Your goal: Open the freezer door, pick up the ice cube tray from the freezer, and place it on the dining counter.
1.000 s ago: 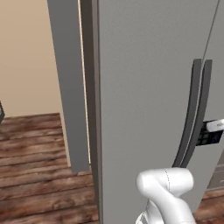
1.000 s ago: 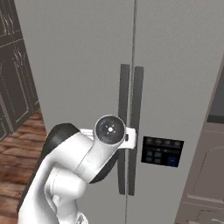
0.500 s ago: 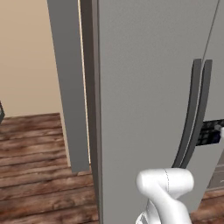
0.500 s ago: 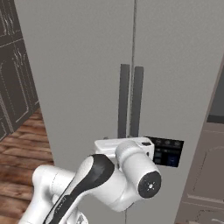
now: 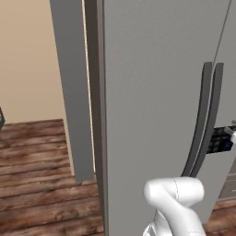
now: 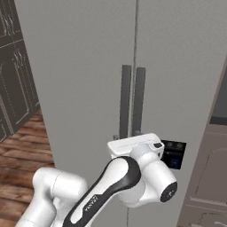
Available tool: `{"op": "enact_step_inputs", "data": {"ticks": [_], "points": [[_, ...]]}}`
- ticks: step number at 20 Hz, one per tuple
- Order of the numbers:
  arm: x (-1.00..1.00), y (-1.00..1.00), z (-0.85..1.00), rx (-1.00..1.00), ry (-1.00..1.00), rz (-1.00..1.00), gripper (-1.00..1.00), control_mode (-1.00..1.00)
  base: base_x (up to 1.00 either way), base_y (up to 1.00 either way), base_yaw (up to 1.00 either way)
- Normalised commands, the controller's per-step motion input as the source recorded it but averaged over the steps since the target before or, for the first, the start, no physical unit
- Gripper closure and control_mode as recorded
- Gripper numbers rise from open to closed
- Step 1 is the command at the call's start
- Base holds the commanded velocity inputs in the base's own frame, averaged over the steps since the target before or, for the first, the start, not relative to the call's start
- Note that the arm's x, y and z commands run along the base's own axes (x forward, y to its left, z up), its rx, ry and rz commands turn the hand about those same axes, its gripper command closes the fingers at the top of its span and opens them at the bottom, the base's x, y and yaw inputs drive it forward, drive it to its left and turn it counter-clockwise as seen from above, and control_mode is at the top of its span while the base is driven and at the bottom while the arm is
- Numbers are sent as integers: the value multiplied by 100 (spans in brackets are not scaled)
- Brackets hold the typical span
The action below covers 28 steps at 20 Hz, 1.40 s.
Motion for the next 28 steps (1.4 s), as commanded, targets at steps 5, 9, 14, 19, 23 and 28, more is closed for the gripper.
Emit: {"op": "enact_step_inputs", "data": {"ticks": [5, 9, 14, 19, 23, 28], "points": [[61, -16, 0, 8, -6, 2, -100, -100, 0, 0, 0], [53, -25, 2, 8, -3, 1, -100, -100, 0, 0, 0], [26, -28, 10, 2, 0, 0, -100, -100, 0, 0, 0], [26, -18, 5, 0, 0, 0, -100, -100, 0, 0, 0], [15, -10, 0, 0, 0, 0, -100, -100, 0, 0, 0], [13, -1, 0, 0, 0, 0, -100, -100, 0, 0, 0]]}}
